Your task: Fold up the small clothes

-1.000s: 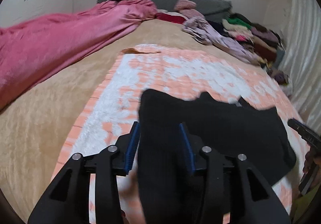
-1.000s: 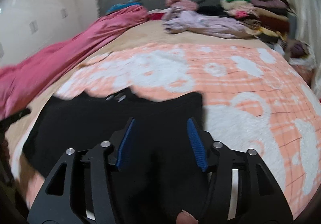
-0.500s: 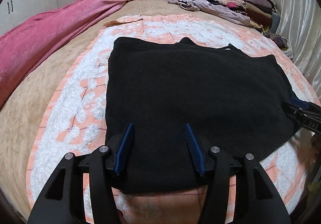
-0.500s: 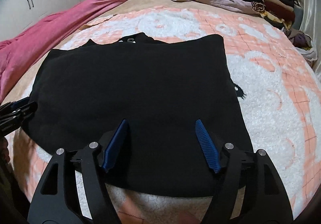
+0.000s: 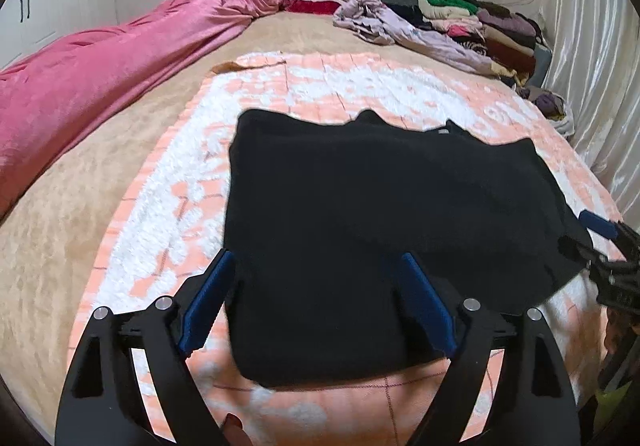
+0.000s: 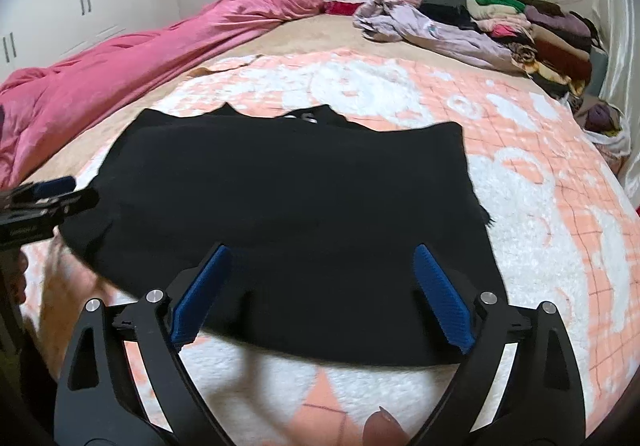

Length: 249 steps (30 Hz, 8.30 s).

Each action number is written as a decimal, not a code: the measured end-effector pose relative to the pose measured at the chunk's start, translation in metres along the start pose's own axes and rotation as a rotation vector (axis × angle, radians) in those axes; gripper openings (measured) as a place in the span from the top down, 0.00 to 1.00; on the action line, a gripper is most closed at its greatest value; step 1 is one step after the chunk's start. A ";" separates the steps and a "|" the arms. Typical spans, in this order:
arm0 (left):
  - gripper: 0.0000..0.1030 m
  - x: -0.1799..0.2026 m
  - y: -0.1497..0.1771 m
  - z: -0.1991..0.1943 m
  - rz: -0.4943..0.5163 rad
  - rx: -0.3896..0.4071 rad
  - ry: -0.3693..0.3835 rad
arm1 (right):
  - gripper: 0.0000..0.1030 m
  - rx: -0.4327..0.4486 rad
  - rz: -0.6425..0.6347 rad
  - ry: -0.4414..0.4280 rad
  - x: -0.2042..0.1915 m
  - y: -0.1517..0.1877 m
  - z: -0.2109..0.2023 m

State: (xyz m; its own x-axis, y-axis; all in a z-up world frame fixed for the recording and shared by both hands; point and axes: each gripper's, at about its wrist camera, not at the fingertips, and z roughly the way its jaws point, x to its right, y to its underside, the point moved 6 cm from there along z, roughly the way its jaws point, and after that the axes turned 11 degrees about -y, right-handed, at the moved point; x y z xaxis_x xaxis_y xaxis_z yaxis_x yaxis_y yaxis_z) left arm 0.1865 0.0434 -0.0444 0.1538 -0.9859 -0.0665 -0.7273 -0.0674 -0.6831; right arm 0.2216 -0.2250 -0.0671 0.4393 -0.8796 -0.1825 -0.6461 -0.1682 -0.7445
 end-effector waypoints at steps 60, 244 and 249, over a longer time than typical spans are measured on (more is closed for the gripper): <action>0.22 -0.054 -0.046 0.090 -0.156 -0.161 0.031 | 0.94 0.004 -0.336 -0.265 -0.185 0.004 0.058; 0.04 0.148 0.018 -0.065 0.154 0.099 0.171 | 0.09 0.344 0.072 0.097 0.060 0.046 -0.127; 0.04 0.127 0.038 -0.071 0.133 0.083 0.149 | 0.09 0.313 0.096 0.107 0.055 0.061 -0.126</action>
State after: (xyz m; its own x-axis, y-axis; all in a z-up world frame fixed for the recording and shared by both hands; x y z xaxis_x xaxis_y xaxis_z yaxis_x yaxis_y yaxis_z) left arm 0.1307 -0.0958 -0.0270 -0.0452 -0.9974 -0.0559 -0.6756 0.0717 -0.7337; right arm 0.1278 -0.3399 -0.0421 0.3069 -0.9294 -0.2049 -0.4509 0.0476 -0.8913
